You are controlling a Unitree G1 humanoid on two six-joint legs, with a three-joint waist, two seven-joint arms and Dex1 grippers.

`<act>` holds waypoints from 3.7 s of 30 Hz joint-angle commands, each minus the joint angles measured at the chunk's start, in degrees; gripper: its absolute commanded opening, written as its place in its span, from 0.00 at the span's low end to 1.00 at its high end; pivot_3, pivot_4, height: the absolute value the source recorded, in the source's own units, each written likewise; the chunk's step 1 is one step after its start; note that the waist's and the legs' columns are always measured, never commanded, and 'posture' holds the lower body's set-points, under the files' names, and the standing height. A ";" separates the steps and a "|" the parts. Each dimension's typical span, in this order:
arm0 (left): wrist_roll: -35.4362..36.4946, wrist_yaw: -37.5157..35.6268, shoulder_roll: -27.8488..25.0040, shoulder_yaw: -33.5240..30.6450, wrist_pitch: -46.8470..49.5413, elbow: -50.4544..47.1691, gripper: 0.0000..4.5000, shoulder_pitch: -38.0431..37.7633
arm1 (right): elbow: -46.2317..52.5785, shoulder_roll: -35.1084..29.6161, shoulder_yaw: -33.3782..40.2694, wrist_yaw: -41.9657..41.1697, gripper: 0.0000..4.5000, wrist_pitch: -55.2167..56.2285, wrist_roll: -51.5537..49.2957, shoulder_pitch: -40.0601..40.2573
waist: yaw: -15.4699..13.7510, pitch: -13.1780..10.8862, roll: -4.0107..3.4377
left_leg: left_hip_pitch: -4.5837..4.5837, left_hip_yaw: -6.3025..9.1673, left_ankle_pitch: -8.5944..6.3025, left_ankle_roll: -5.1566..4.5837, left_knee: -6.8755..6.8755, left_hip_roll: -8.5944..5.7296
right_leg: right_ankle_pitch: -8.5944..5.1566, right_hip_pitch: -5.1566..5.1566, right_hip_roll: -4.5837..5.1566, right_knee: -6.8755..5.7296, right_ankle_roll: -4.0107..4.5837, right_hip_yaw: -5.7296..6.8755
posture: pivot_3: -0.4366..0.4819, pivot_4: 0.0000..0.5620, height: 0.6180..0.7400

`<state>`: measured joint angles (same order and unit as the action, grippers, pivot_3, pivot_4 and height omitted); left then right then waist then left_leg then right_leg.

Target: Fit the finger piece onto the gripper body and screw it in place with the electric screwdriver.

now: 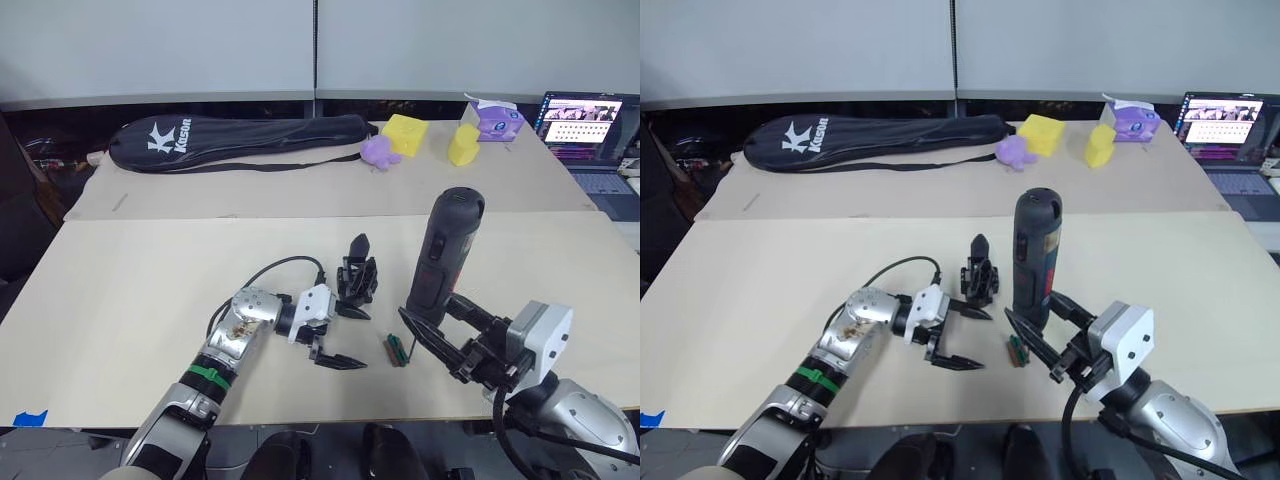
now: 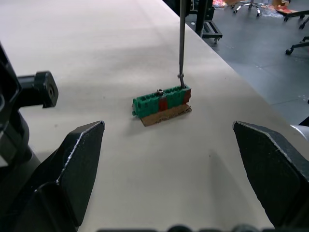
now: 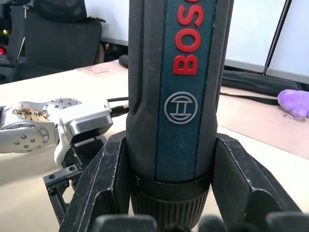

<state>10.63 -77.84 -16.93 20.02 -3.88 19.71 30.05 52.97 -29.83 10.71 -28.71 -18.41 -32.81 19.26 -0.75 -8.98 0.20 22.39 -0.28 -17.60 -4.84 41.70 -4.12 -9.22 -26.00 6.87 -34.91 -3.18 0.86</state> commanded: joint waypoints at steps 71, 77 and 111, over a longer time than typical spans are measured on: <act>-1.76 5.45 -0.64 -8.60 -4.96 15.90 1.00 12.33 | -42.11 -1.77 -14.37 -24.67 0.43 -19.94 -7.34 -70.29 | 0.32 -0.08 0.16 | 0.48 0.02 0.21 0.36 0.07 -0.06 | 0.06 -0.33 0.15 -0.07 -0.05 0.26 | 0.48 0.27 0.86; -1.97 6.04 -0.28 -8.55 -6.20 16.86 1.00 12.58 | -43.15 -1.94 -14.18 -25.14 0.43 -22.35 -7.42 -71.39 | 0.31 -0.08 0.16 | 0.50 0.05 0.21 0.37 0.06 -0.06 | 0.06 -0.33 0.15 -0.07 -0.05 0.29 | 0.48 0.27 0.86; -2.58 5.45 0.70 -7.92 -6.56 15.69 1.00 11.43 | -41.90 -2.36 -14.87 -27.65 0.43 -24.12 -4.89 -69.90 | 0.31 -0.08 0.16 | 0.53 0.06 0.22 0.38 0.06 -0.06 | 0.07 -0.36 0.16 -0.08 -0.06 0.31 | 0.48 0.27 0.86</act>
<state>7.92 -72.55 -16.53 12.28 -9.68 36.95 41.53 8.50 -31.82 -5.87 -56.04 -43.48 -37.10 -49.94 -0.44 -9.06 0.35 22.92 -0.21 -17.38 -4.46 41.76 -4.18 -9.15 -26.36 7.04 -34.99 -3.23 1.17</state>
